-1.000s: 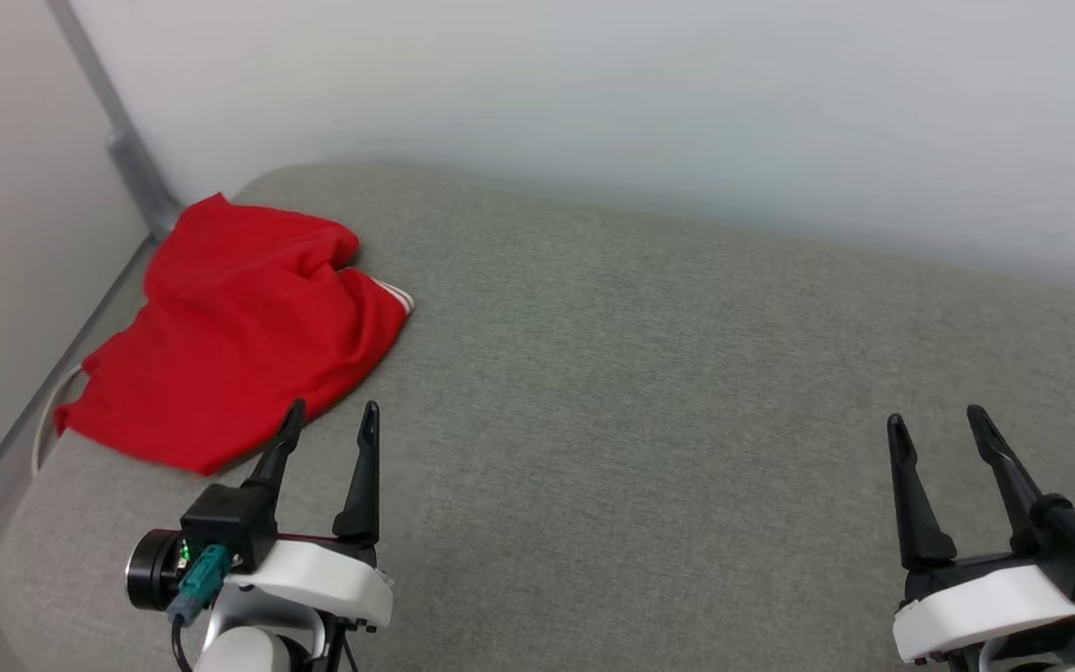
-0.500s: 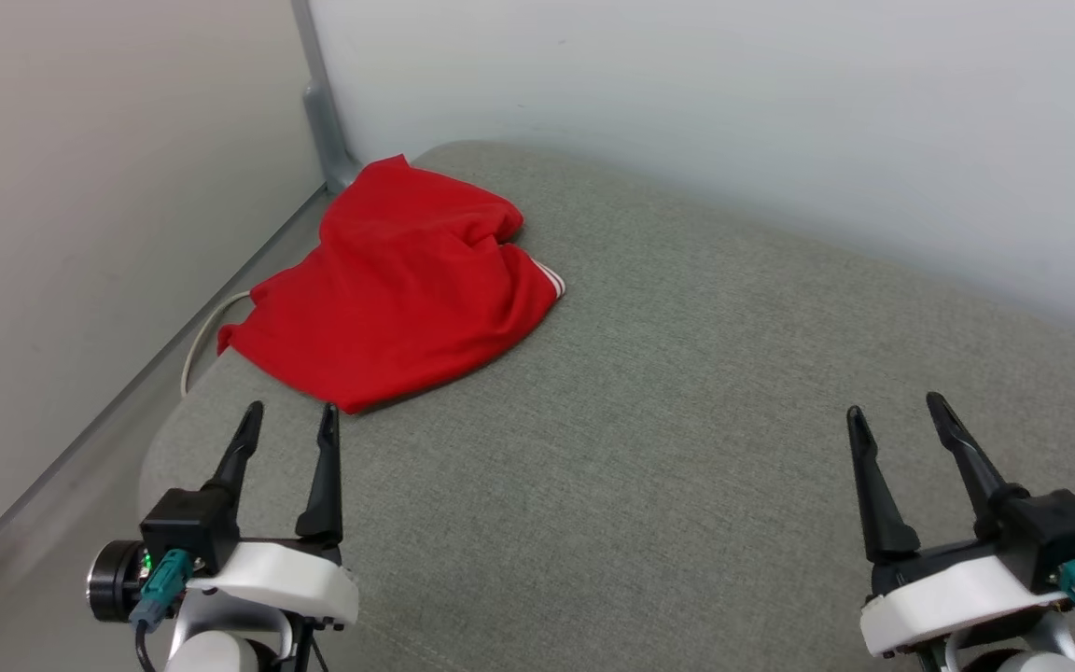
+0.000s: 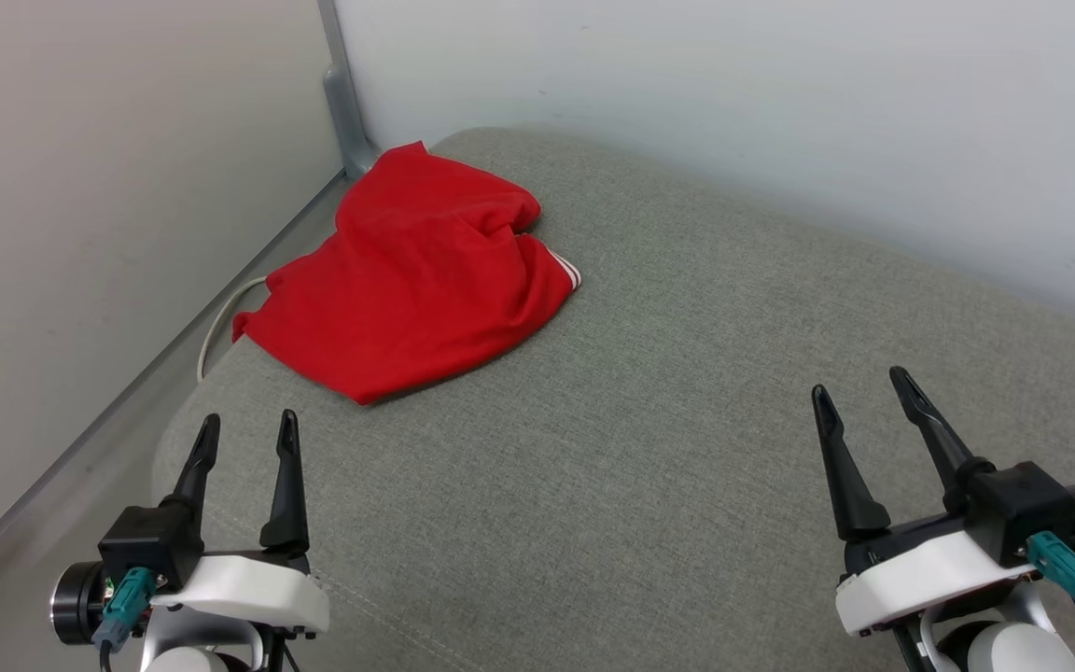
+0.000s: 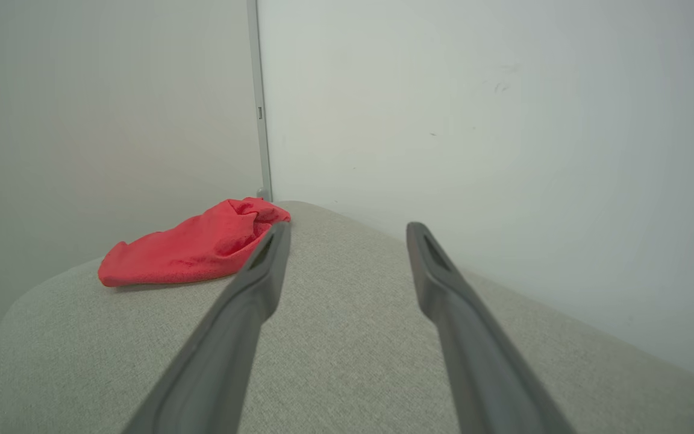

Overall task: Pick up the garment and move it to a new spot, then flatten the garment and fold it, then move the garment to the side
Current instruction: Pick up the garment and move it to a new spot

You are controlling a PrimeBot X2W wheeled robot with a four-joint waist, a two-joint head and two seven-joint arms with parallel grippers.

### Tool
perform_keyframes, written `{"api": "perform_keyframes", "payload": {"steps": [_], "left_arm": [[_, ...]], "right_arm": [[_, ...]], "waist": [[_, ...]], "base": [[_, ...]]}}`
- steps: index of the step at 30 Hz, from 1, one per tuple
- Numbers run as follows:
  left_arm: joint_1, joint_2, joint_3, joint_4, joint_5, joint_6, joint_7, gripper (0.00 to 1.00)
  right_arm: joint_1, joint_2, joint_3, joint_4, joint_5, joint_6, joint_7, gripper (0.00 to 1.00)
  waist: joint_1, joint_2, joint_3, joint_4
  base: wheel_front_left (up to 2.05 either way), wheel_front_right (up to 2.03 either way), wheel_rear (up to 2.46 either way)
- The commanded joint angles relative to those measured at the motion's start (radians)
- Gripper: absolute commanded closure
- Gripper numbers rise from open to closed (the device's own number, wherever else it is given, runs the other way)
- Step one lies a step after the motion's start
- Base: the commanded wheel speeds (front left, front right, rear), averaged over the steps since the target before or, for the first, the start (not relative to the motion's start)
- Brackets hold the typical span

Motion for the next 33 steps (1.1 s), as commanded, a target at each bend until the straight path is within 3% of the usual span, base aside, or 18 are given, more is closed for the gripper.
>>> {"api": "perform_keyframes", "payload": {"steps": [1,10,16,22,33], "left_arm": [[0.009,-0.001,0.0,0.002,0.002,-0.001,-0.003,0.0],[-0.09,0.005,-0.026,0.126,-0.027,-0.011,-0.003,0.0],[-0.275,0.053,-0.023,0.263,-0.118,-0.019,0.053,0.0],[-0.471,0.143,-0.032,0.367,-0.215,-0.02,0.198,0.0],[-0.752,0.366,-0.105,0.522,-0.408,-0.02,0.623,0.0]], "right_arm": [[-0.012,0.001,-0.001,0.002,-0.003,-0.001,-0.006,0.0],[0.031,0.001,-0.049,-0.026,0.006,-0.001,0.01,0.0],[-0.002,-0.016,-0.051,-0.097,-0.024,-0.001,0.058,0.0],[-0.057,-0.04,-0.049,-0.14,-0.024,-0.001,0.079,0.0],[-0.168,-0.05,-0.045,-0.168,-0.019,-0.001,0.056,0.0]], "waist": [[0.0,0.0,-0.001,-0.001],[0.0,0.0,0.006,-0.007],[0.0,0.0,0.121,-0.095],[0.0,0.0,0.251,-0.199],[0.0,0.0,0.466,-0.358]], "base": [[0.0,0.0,0.0],[0.0,0.0,0.0],[0.0,0.0,0.0],[0.0,0.0,0.0],[0.0,0.0,0.0]]}}
